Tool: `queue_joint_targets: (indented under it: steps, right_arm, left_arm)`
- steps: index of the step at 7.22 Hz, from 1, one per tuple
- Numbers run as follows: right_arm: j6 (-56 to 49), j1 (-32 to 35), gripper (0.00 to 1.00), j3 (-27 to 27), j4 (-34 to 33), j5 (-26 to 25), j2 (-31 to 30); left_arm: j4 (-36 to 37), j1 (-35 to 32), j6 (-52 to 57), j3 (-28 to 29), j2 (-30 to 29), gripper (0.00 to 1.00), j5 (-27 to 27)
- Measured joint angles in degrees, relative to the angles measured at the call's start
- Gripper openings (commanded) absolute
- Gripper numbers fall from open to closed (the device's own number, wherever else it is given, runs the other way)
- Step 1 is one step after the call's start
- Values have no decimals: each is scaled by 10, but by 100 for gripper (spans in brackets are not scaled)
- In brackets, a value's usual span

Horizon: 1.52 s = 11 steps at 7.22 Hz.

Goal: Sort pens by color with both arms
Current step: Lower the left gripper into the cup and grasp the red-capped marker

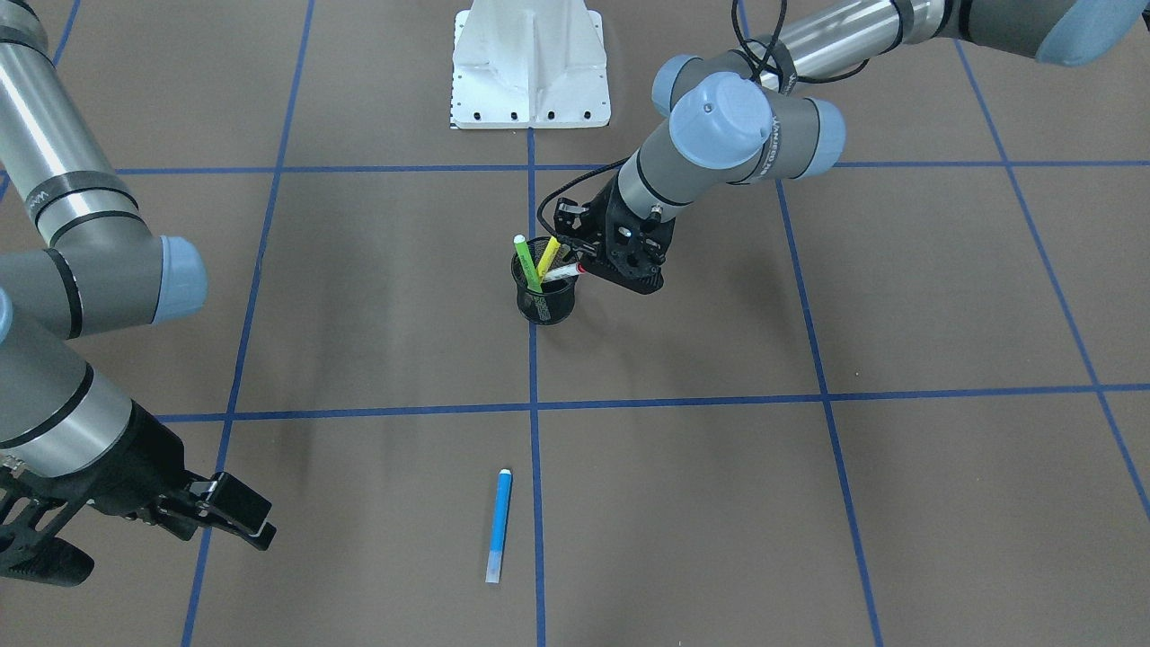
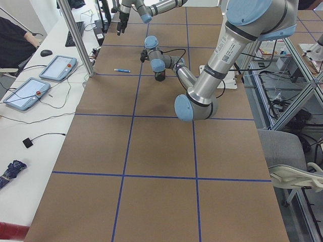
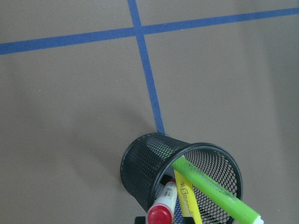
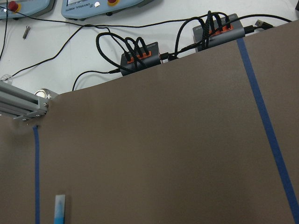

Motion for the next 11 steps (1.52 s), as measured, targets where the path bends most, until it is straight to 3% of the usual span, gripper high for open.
queue_joint_targets:
  steps: [6, 9, 11]
  right_arm:
    - [0, 0, 100, 0, 1, 0, 0]
    - [1, 0, 100, 1, 2, 0, 0]
    - [0, 0, 100, 2, 2, 0, -3]
  left_arm:
    - [0, -2, 0, 8, -6, 37, 4]
    - [0, -2, 0, 8, -7, 15, 5]
    - [0, -3, -9, 8, -9, 11, 11]
